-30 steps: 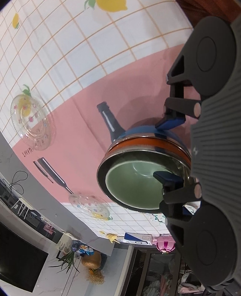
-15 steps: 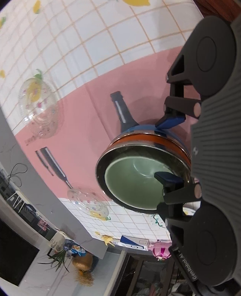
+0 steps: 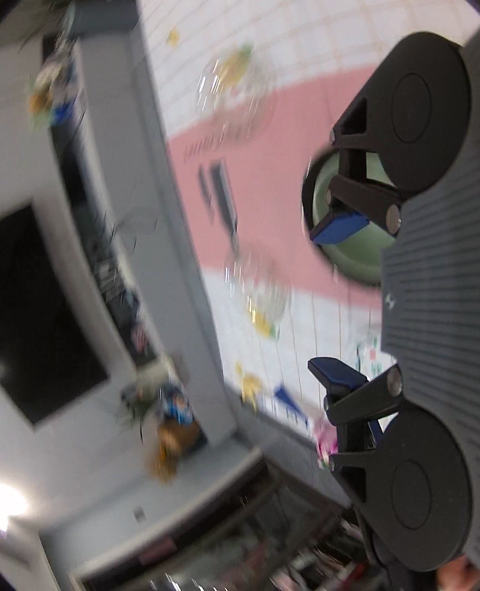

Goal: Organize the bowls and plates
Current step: 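Lift the bowl stack with both grippers and set it beside the white plate, then open both grippers and withdraw from the bowl stack, then move both grippers to the white Fruity plate rim and close them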

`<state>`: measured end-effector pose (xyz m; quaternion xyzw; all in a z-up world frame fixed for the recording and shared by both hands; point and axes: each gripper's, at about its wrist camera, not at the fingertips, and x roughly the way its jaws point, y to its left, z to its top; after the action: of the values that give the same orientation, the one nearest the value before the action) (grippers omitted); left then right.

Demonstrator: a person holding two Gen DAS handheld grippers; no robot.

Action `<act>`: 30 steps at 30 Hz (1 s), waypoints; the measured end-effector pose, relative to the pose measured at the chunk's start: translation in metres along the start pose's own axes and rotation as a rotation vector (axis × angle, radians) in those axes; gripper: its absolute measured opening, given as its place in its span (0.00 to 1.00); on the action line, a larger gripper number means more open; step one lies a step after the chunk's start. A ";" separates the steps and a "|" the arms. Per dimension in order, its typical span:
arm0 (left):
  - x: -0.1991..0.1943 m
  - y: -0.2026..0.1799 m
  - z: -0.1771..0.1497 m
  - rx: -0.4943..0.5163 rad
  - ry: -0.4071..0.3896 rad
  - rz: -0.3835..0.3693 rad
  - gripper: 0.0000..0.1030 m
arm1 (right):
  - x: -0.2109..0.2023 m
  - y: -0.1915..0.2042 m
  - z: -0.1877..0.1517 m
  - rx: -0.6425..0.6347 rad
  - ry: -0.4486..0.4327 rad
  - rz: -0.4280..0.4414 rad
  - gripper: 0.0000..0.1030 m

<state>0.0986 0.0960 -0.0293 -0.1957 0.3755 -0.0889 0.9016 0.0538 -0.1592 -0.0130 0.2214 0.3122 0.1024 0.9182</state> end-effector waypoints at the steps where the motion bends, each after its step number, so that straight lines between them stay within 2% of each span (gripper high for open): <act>1: -0.003 0.007 0.001 -0.004 -0.011 0.010 0.51 | 0.005 0.009 -0.003 -0.017 0.002 0.022 0.65; 7: -0.009 0.047 -0.001 -0.021 -0.048 0.036 0.51 | 0.049 0.056 -0.034 -0.110 0.091 0.107 0.56; 11: 0.000 0.072 -0.008 -0.017 -0.047 0.056 0.50 | 0.078 0.073 -0.061 -0.143 0.157 0.112 0.47; 16: 0.016 0.098 -0.021 -0.028 -0.025 0.108 0.50 | 0.114 0.073 -0.086 -0.150 0.212 0.029 0.38; 21: 0.029 0.115 -0.031 -0.080 -0.001 0.120 0.49 | 0.137 0.058 -0.099 -0.104 0.270 -0.032 0.38; 25: 0.037 0.119 -0.034 -0.105 0.004 0.142 0.49 | 0.146 0.053 -0.101 -0.099 0.281 -0.070 0.38; 30: 0.045 0.126 -0.037 -0.136 0.010 0.132 0.49 | 0.153 0.049 -0.101 -0.065 0.293 -0.071 0.38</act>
<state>0.1057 0.1855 -0.1347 -0.2307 0.3973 -0.0048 0.8882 0.1093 -0.0314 -0.1423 0.1630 0.4470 0.1110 0.8725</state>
